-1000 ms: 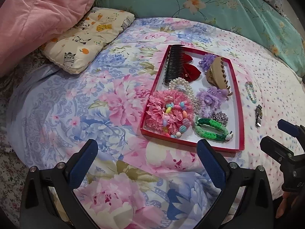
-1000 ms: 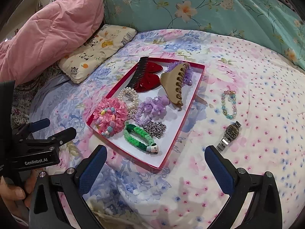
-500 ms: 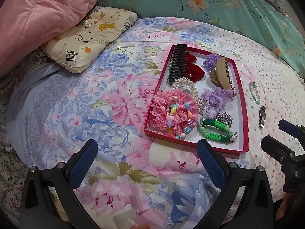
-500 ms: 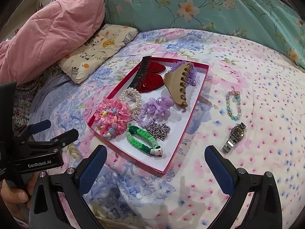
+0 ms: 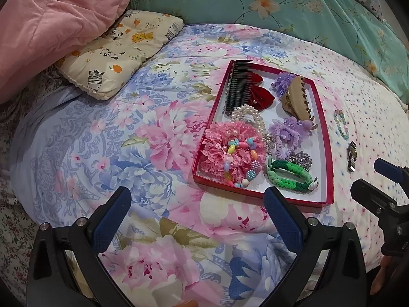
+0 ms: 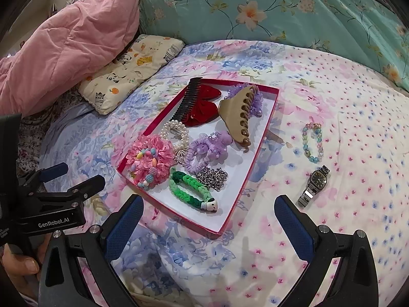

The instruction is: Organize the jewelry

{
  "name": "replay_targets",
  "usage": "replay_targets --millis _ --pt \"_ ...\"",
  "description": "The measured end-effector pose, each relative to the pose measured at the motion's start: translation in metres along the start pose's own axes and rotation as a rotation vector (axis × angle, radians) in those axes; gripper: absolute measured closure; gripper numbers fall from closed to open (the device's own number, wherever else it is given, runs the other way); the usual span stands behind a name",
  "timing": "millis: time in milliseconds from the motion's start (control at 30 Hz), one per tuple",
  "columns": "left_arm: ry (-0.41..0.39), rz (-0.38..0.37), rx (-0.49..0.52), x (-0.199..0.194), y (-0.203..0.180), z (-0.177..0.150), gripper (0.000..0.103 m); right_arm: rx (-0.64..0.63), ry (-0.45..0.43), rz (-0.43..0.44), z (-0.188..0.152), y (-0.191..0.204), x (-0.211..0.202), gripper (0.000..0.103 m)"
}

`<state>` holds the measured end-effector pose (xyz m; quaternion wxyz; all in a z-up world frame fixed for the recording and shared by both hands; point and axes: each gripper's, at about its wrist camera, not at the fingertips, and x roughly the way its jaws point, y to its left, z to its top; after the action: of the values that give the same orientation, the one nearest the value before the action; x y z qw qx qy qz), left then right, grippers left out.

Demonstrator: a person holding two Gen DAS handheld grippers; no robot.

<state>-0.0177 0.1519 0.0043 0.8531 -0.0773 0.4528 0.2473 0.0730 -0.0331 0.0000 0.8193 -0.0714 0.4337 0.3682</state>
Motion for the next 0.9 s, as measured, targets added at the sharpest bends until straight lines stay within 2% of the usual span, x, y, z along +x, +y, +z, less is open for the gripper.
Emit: replay_targets --millis 900 --pt "0.005 0.008 -0.004 0.0037 0.0032 -0.0020 0.000 0.000 0.002 0.006 -0.0006 0.0028 -0.0007 0.000"
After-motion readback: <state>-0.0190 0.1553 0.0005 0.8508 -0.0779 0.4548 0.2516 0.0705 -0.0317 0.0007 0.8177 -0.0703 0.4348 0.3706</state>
